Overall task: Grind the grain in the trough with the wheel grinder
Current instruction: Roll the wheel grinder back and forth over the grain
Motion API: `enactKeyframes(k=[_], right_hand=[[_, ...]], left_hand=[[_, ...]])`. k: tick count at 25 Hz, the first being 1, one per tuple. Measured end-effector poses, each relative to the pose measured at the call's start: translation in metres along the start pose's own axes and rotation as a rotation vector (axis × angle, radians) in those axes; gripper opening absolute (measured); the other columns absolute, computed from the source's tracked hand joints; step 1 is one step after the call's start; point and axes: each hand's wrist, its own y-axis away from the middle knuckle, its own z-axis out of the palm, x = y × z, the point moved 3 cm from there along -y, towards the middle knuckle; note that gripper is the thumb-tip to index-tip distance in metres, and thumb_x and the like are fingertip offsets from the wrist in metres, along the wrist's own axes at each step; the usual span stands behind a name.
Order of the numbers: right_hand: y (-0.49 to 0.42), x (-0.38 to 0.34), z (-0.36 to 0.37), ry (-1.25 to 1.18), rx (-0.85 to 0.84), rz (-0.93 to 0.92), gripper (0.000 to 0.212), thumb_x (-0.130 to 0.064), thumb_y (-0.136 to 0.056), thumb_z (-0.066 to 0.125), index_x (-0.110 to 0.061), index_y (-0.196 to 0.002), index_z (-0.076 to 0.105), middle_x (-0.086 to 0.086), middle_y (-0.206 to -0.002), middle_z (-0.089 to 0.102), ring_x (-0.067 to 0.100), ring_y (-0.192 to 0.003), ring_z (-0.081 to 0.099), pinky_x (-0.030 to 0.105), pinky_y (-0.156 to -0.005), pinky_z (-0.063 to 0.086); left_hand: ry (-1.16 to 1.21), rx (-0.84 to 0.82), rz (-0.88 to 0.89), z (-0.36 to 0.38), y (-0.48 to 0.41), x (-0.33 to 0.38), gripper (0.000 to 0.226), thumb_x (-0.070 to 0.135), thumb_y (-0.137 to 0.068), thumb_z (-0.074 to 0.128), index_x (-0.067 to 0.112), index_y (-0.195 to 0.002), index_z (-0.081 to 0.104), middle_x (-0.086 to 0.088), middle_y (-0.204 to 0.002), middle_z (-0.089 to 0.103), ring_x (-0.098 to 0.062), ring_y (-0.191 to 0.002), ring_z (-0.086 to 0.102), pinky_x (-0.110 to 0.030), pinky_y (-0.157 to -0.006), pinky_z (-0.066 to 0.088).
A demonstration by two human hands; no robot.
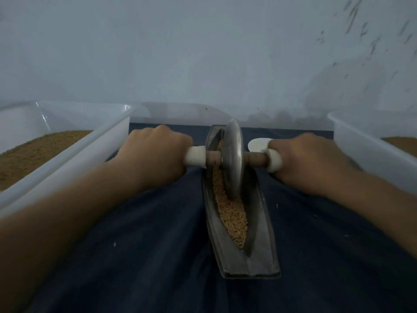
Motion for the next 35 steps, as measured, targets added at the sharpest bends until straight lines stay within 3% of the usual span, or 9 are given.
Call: enactKeyframes(k=[3, 7, 12, 17, 20, 24, 30, 32, 35], right_hand=[[0.025, 0.002, -0.004, 0.04, 0.082, 0.004, 0.017, -0.05, -0.072, 0.054, -0.034, -0.078, 0.056, -0.008, -0.055, 0.045, 0.022, -0.047, 0.046, 0.024, -0.044, 0.033], [-0.017, -0.011, 0.009, 0.051, -0.038, 0.13, 0.02, -0.048, -0.08, 0.062, -0.032, -0.076, 0.053, -0.008, -0.068, 0.053, 0.019, -0.058, 0.049, 0.026, -0.049, 0.029], [-0.04, -0.014, 0.0, 0.021, -0.06, 0.089, 0.025, -0.052, -0.087, 0.065, -0.029, -0.084, 0.055, -0.007, -0.077, 0.058, 0.019, -0.068, 0.049, 0.029, -0.056, 0.036], [0.009, -0.018, -0.017, -0.27, -0.175, -0.044, 0.061, -0.068, -0.051, 0.058, -0.045, -0.106, 0.043, -0.021, -0.075, 0.053, 0.0, -0.062, 0.05, 0.024, -0.045, 0.034], [-0.018, -0.017, -0.009, -0.199, -0.296, 0.056, 0.04, -0.056, -0.072, 0.072, -0.036, -0.099, 0.052, -0.012, -0.085, 0.061, 0.008, -0.071, 0.056, 0.031, -0.056, 0.046], [-0.052, -0.021, -0.002, 0.039, -0.211, 0.06, 0.023, -0.043, -0.088, 0.068, -0.027, -0.078, 0.055, -0.001, -0.081, 0.061, 0.02, -0.071, 0.056, 0.029, -0.056, 0.04], [0.01, -0.008, -0.015, 0.09, 0.011, -0.121, 0.025, -0.061, -0.06, 0.055, -0.041, -0.068, 0.042, -0.016, -0.043, 0.036, 0.0, -0.037, 0.036, 0.016, -0.038, 0.022], [0.003, -0.008, -0.01, 0.052, -0.041, -0.051, 0.019, -0.061, -0.064, 0.055, -0.048, -0.074, 0.045, -0.017, -0.048, 0.043, 0.002, -0.043, 0.042, 0.019, -0.04, 0.028], [-0.034, -0.011, -0.001, -0.04, -0.175, 0.067, 0.022, -0.058, -0.083, 0.064, -0.038, -0.086, 0.055, -0.01, -0.078, 0.062, 0.014, -0.068, 0.058, 0.03, -0.055, 0.047]], left_hand=[[-0.102, 0.105, 0.028, -0.005, 0.016, -0.001, 0.02, 0.043, -0.07, 0.066, 0.035, -0.072, 0.048, 0.013, -0.057, 0.032, -0.013, -0.048, 0.032, -0.021, -0.046, 0.021], [-0.032, -0.039, -0.136, 0.005, -0.02, 0.006, 0.008, 0.035, -0.082, 0.058, 0.031, -0.088, 0.061, 0.006, -0.074, 0.047, -0.021, -0.064, 0.045, -0.032, -0.058, 0.038], [0.039, -0.054, -0.178, 0.004, -0.013, 0.008, 0.008, 0.034, -0.087, 0.059, 0.032, -0.085, 0.051, 0.004, -0.077, 0.052, -0.019, -0.063, 0.042, -0.033, -0.059, 0.034], [-0.089, 0.165, 0.046, -0.013, 0.021, 0.018, 0.035, 0.04, -0.061, 0.074, 0.035, -0.065, 0.04, 0.013, -0.056, 0.012, -0.007, -0.045, 0.003, -0.017, -0.047, 0.007], [-0.092, 0.102, -0.045, -0.005, -0.002, 0.023, 0.03, 0.037, -0.077, 0.069, 0.03, -0.072, 0.04, 0.008, -0.058, 0.022, -0.013, -0.045, 0.018, -0.025, -0.046, 0.016], [0.041, -0.035, -0.188, 0.005, -0.02, 0.016, 0.011, 0.035, -0.09, 0.058, 0.026, -0.086, 0.054, 0.005, -0.073, 0.045, -0.019, -0.064, 0.044, -0.033, -0.058, 0.033], [-0.071, 0.22, -0.033, -0.006, 0.039, 0.016, 0.049, 0.033, -0.063, 0.081, 0.029, -0.069, 0.033, 0.01, -0.051, 0.029, -0.009, -0.044, 0.007, -0.017, -0.049, 0.004], [-0.106, 0.183, -0.082, -0.005, 0.03, 0.02, 0.046, 0.032, -0.064, 0.08, 0.028, -0.069, 0.034, 0.009, -0.052, 0.024, -0.008, -0.046, 0.002, -0.018, -0.048, 0.004], [-0.084, 0.069, -0.152, 0.002, -0.009, 0.02, 0.015, 0.031, -0.084, 0.065, 0.023, -0.081, 0.053, 0.005, -0.062, 0.034, -0.017, -0.05, 0.032, -0.028, -0.048, 0.025]])
